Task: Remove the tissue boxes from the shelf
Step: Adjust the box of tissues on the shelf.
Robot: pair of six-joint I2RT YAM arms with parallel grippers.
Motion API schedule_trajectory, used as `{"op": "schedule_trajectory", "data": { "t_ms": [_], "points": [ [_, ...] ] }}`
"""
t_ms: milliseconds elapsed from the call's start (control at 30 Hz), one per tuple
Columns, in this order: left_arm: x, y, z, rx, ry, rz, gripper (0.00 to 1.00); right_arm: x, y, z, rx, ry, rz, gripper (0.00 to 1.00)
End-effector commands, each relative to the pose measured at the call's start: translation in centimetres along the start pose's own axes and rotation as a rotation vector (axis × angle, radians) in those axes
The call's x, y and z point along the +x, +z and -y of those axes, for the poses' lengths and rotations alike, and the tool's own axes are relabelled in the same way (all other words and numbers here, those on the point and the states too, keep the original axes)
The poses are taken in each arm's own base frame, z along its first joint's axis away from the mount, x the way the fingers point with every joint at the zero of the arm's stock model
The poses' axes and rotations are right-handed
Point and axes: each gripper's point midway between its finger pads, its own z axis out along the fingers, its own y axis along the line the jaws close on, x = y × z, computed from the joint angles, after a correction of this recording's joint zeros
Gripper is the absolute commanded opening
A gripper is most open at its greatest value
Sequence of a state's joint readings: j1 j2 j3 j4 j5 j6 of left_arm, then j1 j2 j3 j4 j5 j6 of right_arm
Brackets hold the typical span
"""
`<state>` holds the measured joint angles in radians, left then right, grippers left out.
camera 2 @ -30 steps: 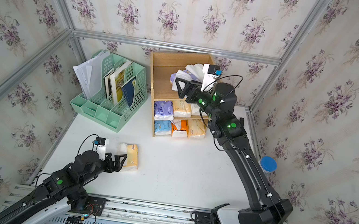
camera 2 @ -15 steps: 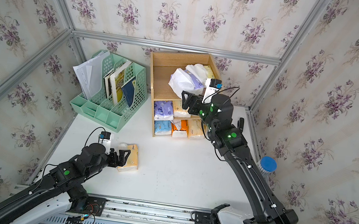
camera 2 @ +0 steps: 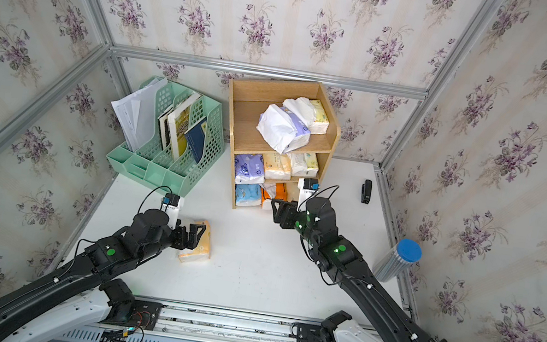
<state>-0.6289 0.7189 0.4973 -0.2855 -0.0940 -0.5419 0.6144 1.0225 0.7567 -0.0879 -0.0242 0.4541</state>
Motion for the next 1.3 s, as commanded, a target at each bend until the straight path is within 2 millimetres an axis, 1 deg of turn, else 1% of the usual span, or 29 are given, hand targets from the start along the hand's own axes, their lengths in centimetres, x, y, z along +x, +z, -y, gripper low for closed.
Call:
{"op": "schedule_trajectory", "data": {
  "t_ms": [0, 33, 100, 167, 267, 333, 433, 467, 533, 567, 633, 733, 767, 800, 900, 967, 1067, 1133, 1200, 1267],
  "points": [
    [-1.4, 0.0, 0.5, 0.023, 0.006, 0.070, 0.99, 0.2, 0.0, 0.2, 0.031, 0.054, 0.030, 0.75],
    [-1.6, 0.0, 0.8, 0.037, 0.011, 0.072, 0.99, 0.2, -0.2, 0.1, 0.030, 0.060, 0.041, 0.75],
    [-2.3, -0.2, 1.4, 0.052, 0.021, 0.073, 0.99, -0.5, -0.6, -0.2, 0.015, 0.072, 0.068, 0.76],
    [-3.2, -0.4, 1.8, 0.055, 0.028, 0.079, 0.99, -1.9, -1.3, -0.8, 0.012, 0.071, 0.094, 0.76],
    [-5.5, -1.4, 3.0, 0.087, 0.046, 0.135, 0.99, -5.6, -2.6, -2.1, 0.024, 0.031, 0.156, 0.79],
    [-7.3, -1.9, 4.0, 0.119, 0.060, 0.185, 0.99, -8.8, -3.5, -3.2, 0.046, -0.005, 0.197, 0.83],
    [-9.3, -2.0, 5.0, 0.141, 0.072, 0.225, 0.99, -13.4, -4.2, -4.3, 0.102, -0.032, 0.247, 0.87],
    [-9.9, -1.9, 5.4, 0.147, 0.077, 0.227, 0.99, -14.5, -4.3, -4.6, 0.102, -0.039, 0.262, 0.87],
    [-10.7, -1.3, 6.4, 0.171, 0.089, 0.219, 0.99, -16.6, -3.8, -5.2, 0.087, -0.045, 0.280, 0.89],
    [-11.1, -0.9, 6.8, 0.185, 0.090, 0.219, 0.99, -17.2, -3.5, -5.3, 0.085, -0.044, 0.282, 0.89],
    [-11.6, 0.1, 7.9, 0.217, 0.100, 0.210, 0.99, -18.4, -2.5, -4.8, 0.110, -0.037, 0.287, 0.89],
    [-12.2, 1.6, 8.4, 0.212, 0.097, 0.196, 0.99, -19.9, -1.8, -3.1, 0.189, -0.016, 0.301, 0.89],
    [-12.3, 2.0, 8.5, 0.213, 0.094, 0.192, 0.99, -20.5, -1.8, -2.3, 0.216, -0.012, 0.312, 0.89],
    [-12.4, 2.4, 8.8, 0.218, 0.090, 0.183, 0.99, -21.3, -1.9, -0.9, 0.252, 0.000, 0.327, 0.89],
    [-12.4, 3.6, 9.9, 0.257, 0.092, 0.153, 0.99, -22.1, -1.7, 1.1, 0.266, 0.021, 0.337, 0.89],
    [-12.3, 4.6, 10.0, 0.251, 0.088, 0.144, 0.99, -22.3, -1.0, 1.2, 0.207, 0.019, 0.332, 0.89],
    [-12.3, 5.8, 9.7, 0.232, 0.085, 0.137, 0.99, -22.1, 0.8, 0.1, 0.111, -0.007, 0.302, 0.88],
    [-12.5, 6.4, 9.5, 0.220, 0.081, 0.137, 0.99, -21.5, 2.2, -0.8, 0.040, -0.002, 0.264, 0.86],
    [-12.7, 7.0, 9.2, 0.207, 0.073, 0.137, 0.99, -20.8, 2.9, -1.7, -0.016, 0.006, 0.246, 0.84],
    [-13.0, 7.3, 8.9, 0.203, 0.066, 0.133, 0.99, -20.2, 3.2, -2.2, -0.055, 0.014, 0.247, 0.82]
  ]
}}
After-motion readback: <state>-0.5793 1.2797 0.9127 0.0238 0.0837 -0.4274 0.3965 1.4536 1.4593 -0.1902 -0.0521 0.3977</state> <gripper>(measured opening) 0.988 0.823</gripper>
